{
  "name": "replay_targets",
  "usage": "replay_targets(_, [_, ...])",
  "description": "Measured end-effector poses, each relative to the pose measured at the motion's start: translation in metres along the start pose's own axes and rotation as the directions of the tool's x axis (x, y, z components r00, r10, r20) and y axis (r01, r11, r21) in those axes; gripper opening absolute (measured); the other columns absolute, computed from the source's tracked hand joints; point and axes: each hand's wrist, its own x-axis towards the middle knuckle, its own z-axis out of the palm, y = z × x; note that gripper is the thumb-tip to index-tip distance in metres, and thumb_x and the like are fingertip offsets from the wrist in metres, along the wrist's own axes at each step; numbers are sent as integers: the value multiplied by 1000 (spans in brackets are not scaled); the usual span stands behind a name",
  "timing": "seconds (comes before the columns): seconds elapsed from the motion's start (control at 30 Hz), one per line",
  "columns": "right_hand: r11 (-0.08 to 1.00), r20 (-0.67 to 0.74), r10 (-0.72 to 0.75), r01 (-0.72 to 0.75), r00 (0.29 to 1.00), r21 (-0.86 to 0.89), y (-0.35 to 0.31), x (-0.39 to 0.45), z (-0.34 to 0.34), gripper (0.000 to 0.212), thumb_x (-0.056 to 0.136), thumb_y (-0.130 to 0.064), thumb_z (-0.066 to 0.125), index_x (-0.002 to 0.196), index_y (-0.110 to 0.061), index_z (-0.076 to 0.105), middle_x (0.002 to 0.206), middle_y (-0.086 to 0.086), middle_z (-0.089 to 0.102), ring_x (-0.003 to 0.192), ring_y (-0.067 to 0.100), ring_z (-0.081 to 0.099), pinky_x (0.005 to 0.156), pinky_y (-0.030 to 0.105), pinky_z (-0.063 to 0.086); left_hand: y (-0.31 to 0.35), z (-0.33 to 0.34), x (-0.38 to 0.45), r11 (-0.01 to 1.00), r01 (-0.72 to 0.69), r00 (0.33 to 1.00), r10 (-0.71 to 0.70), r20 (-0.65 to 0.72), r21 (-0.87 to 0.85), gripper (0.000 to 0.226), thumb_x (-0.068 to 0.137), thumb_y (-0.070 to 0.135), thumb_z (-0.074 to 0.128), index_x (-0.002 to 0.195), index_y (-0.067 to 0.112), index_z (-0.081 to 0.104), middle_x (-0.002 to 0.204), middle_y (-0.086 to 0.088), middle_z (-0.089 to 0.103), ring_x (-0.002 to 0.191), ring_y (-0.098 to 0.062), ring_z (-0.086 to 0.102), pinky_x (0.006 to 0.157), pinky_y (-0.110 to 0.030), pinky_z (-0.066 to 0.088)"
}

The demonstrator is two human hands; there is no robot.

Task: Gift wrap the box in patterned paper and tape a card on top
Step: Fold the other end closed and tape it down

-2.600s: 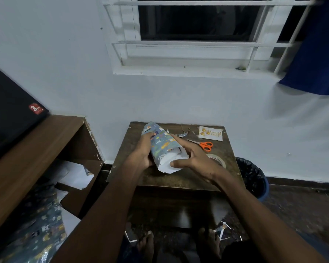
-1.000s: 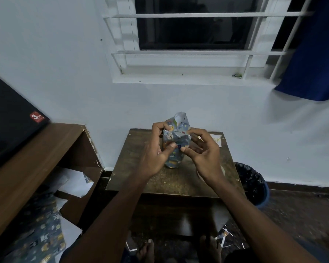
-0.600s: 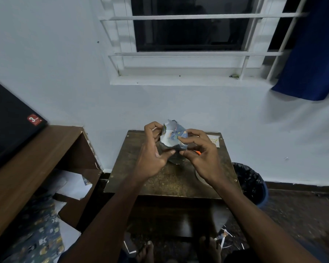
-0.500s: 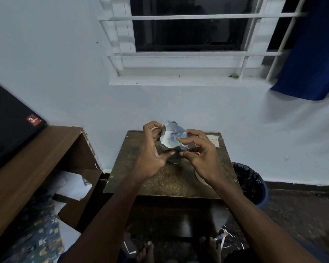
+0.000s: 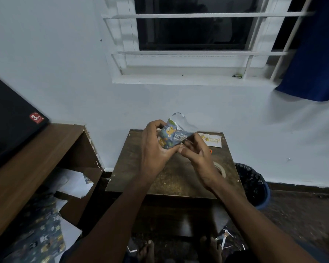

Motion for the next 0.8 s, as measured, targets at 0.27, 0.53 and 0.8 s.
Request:
replay_targets(0.27, [998, -155, 23, -31, 988, -53, 9, 2, 1, 54, 89, 1, 79, 136, -12, 58, 129, 6, 72, 123, 21, 68, 105, 48, 55, 1, 4, 1, 994, -93, 988, 84, 133, 64, 76, 62, 24, 98, 128, 16, 61, 133, 2, 56, 116, -13, 62, 88, -37, 60])
replay_targets(0.53, [986, -103, 130, -118, 986, 114, 0, 11, -14, 43, 103, 6, 55, 141, -14, 55, 107, 8, 78, 102, 22, 74, 83, 33, 59, -1, -7, 2, 984, 109, 974, -77, 214, -144, 80, 74, 19, 97, 134, 20, 45, 109, 1, 65, 76, -13, 65, 70, -32, 56])
replay_targets(0.8, [998, -88, 55, -57, 995, -19, -6, 6, -10, 55, 83, 5, 80, 130, -4, 53, 117, 18, 75, 110, 34, 73, 96, 49, 58, -1, -9, 1, 980, 177, 952, -148, 266, -87, 118, 60, 48, 102, 154, 32, 34, 129, 9, 63, 119, -4, 62, 95, -29, 54])
